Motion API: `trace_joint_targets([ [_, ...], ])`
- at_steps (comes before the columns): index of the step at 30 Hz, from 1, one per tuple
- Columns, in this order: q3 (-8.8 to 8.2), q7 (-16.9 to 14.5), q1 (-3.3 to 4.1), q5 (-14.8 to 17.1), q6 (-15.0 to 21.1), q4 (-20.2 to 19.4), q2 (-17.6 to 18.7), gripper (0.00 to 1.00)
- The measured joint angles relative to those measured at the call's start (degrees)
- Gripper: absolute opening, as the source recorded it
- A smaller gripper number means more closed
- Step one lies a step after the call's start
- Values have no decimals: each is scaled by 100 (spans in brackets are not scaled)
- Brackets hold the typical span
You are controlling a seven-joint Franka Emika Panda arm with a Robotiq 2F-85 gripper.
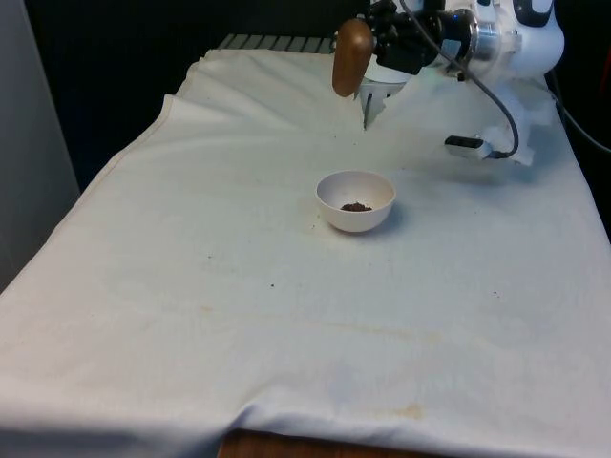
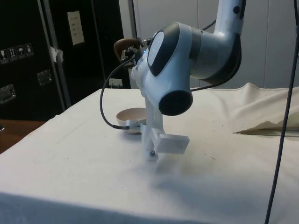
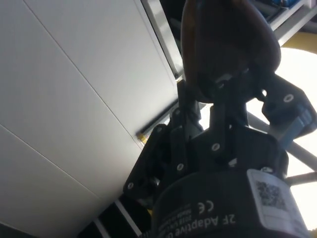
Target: Pour the coffee beans from the cup into the bowl.
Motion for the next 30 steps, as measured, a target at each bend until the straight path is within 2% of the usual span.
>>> trace_joint_targets([
  [6, 0, 80, -17, 109, 115, 46, -11, 6],
  [13, -11, 183, -74, 246, 286, 115, -23, 6],
  [30, -229, 189, -218, 292, 877, 149, -384, 6],
])
